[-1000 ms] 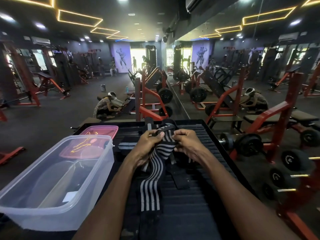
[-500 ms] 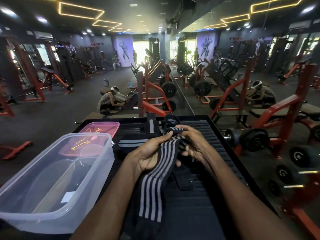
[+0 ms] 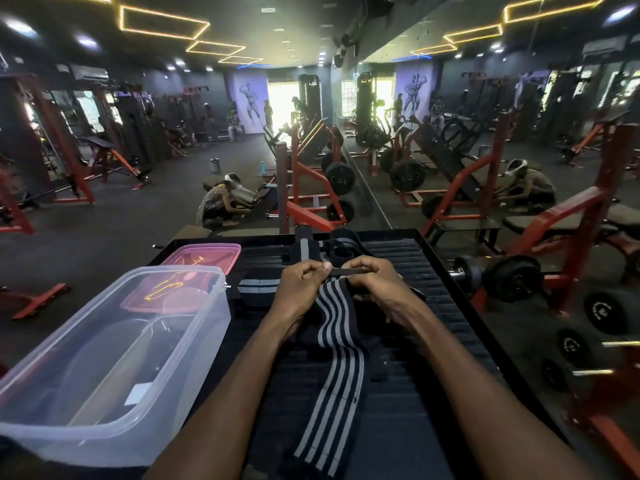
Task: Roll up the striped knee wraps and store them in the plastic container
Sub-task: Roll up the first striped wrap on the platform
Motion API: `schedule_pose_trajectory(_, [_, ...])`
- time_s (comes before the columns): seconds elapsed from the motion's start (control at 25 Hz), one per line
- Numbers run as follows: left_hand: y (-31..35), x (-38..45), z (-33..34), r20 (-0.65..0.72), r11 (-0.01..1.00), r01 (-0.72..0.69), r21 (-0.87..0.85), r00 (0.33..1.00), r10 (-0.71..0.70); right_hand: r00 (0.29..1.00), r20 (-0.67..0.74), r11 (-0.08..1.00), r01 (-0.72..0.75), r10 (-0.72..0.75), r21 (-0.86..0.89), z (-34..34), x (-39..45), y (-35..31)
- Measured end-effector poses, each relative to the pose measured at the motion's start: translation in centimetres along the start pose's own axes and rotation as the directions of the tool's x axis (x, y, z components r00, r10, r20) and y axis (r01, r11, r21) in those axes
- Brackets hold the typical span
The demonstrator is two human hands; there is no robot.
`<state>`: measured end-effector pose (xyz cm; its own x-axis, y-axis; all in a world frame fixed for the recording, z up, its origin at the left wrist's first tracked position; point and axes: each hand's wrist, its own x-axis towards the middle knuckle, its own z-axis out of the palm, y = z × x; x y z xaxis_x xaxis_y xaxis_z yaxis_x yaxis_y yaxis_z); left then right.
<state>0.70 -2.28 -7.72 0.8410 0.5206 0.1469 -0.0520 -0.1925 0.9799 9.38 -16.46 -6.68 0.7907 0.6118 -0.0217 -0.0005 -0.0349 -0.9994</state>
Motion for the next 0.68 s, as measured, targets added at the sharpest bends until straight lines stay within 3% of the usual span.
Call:
schedule_pose_trajectory(0.12, [0.2, 0.1, -0.1, 0.027, 1.0, 0.028, 0.013, 0.999, -0.028, 0.993, 0.077, 0.996, 0.09, -0.091, 0.016, -0.4, -0.3, -0.2])
schedule_pose_trajectory(0.24, [0.6, -0.1, -0.5, 0.092, 0.998, 0.046, -0.042, 0.995, -0.042, 0.987, 0.026, 0.982, 0.158, -0.156, -0.106, -0.5, -0.4, -0.2])
schedule_pose_trajectory(0.36, [0.9, -0.3, -0.9, 0.156, 0.999, 0.007, -0.051, 0.988, 0.001, 0.979, 0.019, 0.971, 0.206, -0.205, -0.118, -0.8, -0.4, -0.3])
schedule_pose_trajectory(0.56, [0.8, 0.0, -1.1, 0.077, 0.997, -0.073, -0.011, 0.994, 0.074, 0.984, 0.054, 0.984, 0.163, -0.167, 0.071, -1.0, -0.7, -0.5])
schedule_pose_trajectory(0.68, [0.6, 0.1, -1.2, 0.062, 0.995, -0.082, -0.057, 0.994, 0.086, 0.985, 0.047, 0.985, 0.165, -0.167, 0.052, -1.0, -0.7, -0.5])
